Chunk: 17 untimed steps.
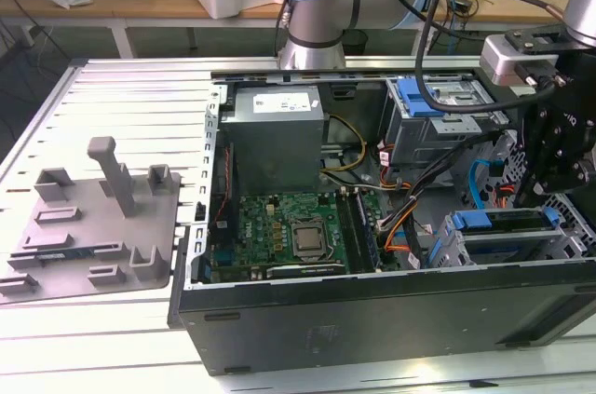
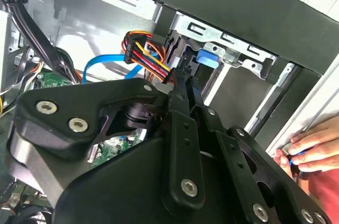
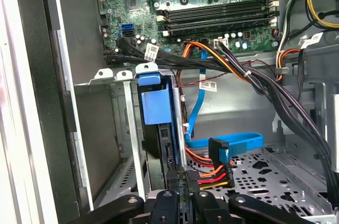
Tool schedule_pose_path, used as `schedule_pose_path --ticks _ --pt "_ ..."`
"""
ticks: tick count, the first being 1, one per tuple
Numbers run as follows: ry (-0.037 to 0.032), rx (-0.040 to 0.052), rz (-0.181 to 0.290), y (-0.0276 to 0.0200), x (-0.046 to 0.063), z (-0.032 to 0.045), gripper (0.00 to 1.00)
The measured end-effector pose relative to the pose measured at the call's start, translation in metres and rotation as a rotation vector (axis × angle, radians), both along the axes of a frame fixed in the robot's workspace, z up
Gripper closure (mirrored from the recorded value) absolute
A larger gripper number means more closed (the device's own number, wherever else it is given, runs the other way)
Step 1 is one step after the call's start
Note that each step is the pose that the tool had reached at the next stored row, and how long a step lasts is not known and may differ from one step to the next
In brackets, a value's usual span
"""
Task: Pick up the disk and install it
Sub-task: 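Insert the first disk wire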
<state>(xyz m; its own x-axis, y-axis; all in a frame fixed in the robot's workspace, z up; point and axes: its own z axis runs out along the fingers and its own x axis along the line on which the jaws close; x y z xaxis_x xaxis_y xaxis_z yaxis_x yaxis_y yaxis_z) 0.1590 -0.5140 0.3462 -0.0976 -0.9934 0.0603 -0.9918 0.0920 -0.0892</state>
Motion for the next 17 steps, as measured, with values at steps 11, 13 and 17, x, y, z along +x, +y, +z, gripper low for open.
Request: schedule_pose_path --ticks 11,13,17 --pt "0.0 0.0058 0.0 -0.0037 0.0 0.0 0.83" --pt "0.0 0.0059 0.0 -0.0038 0.0 0.0 0.83" --pt "0.0 0.0059 0.001 -0.0039 -0.0001 0.0 0.83"
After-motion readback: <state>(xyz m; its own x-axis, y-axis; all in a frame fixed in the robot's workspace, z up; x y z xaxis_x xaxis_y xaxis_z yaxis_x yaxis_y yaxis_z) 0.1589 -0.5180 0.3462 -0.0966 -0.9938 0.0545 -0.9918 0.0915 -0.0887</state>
